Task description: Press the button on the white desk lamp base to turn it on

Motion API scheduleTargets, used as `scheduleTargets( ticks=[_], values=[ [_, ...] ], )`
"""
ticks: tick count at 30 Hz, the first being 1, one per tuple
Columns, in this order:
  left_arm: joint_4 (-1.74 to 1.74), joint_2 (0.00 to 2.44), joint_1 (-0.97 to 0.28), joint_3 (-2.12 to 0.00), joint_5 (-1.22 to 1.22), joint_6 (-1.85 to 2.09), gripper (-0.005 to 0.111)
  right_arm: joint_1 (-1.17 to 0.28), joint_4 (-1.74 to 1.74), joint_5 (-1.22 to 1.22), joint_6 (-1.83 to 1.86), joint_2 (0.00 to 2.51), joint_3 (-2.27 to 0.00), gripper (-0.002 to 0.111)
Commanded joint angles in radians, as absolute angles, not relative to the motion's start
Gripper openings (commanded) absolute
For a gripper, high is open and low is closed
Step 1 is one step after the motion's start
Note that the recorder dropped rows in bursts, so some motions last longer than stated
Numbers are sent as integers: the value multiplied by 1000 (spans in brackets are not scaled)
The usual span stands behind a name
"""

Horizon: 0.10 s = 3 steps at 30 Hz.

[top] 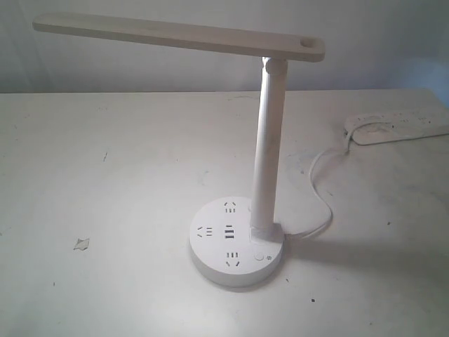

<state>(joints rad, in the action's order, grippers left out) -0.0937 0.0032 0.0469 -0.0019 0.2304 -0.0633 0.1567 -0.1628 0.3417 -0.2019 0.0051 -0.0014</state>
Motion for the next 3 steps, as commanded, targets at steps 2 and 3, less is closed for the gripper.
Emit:
scheduleTargets(
  ticks=[2, 3],
  values=[
    [-89, 0, 47, 0, 232, -64, 0, 160, -162, 341, -206, 0, 0, 0],
    [-89, 0, 47, 0, 232, -64, 0, 160, -162, 341, -206, 0, 0, 0]
  ],
)
